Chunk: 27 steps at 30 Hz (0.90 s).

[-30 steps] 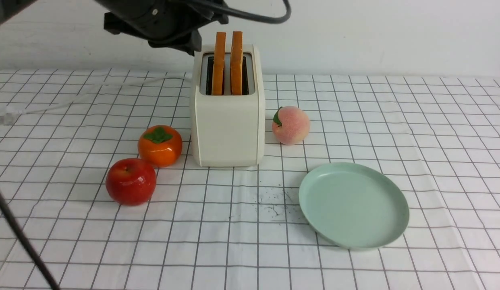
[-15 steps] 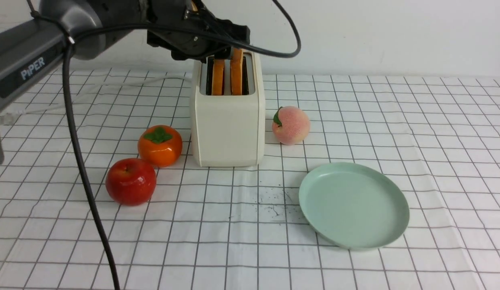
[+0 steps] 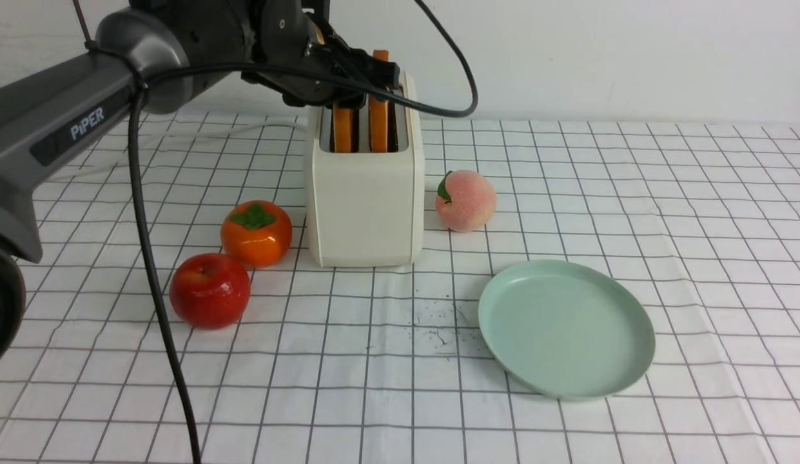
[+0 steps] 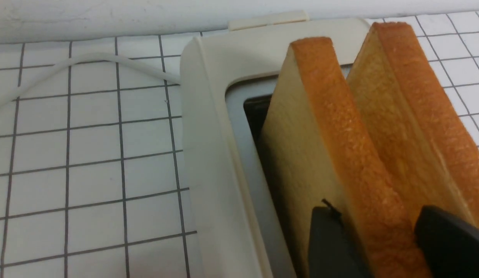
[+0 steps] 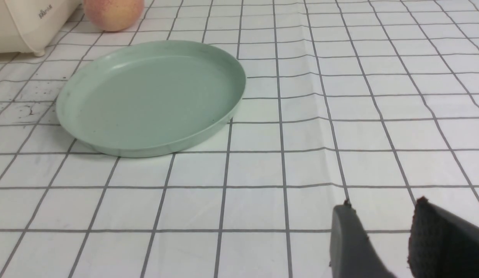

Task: Take toasted bread from bread machine on white checkered table place on plate.
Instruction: 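Reach for a toast slice standing in the toaster with the left gripper, then place the slice of bread on the plate with the left gripper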

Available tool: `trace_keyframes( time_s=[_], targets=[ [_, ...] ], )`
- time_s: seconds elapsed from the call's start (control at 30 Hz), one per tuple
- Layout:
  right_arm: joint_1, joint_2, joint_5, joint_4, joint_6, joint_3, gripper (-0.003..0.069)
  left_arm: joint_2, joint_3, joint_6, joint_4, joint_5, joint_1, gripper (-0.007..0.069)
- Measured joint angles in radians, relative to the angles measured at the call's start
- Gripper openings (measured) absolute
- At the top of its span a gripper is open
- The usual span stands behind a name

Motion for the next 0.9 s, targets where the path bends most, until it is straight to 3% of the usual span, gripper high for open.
trace_keyframes(
  time_s=[0.27, 0.6, 0.9],
  targets=[
    [0.000, 0.000, 0.000, 0.000, 0.000, 0.000, 0.0240, 0.001, -0.003, 0.000, 0.003, -0.001, 0.000, 0.0099],
    [0.000, 0.000, 0.000, 0.000, 0.000, 0.000, 0.0240, -0.067, -0.003, -0.001, 0.023, -0.045, 0.000, 0.0088],
    [0.000, 0.000, 0.000, 0.000, 0.000, 0.000, 0.0240, -0.329, -0.010, -0.001, -0.019, -0.030, -0.011, 0.0088]
  ],
)
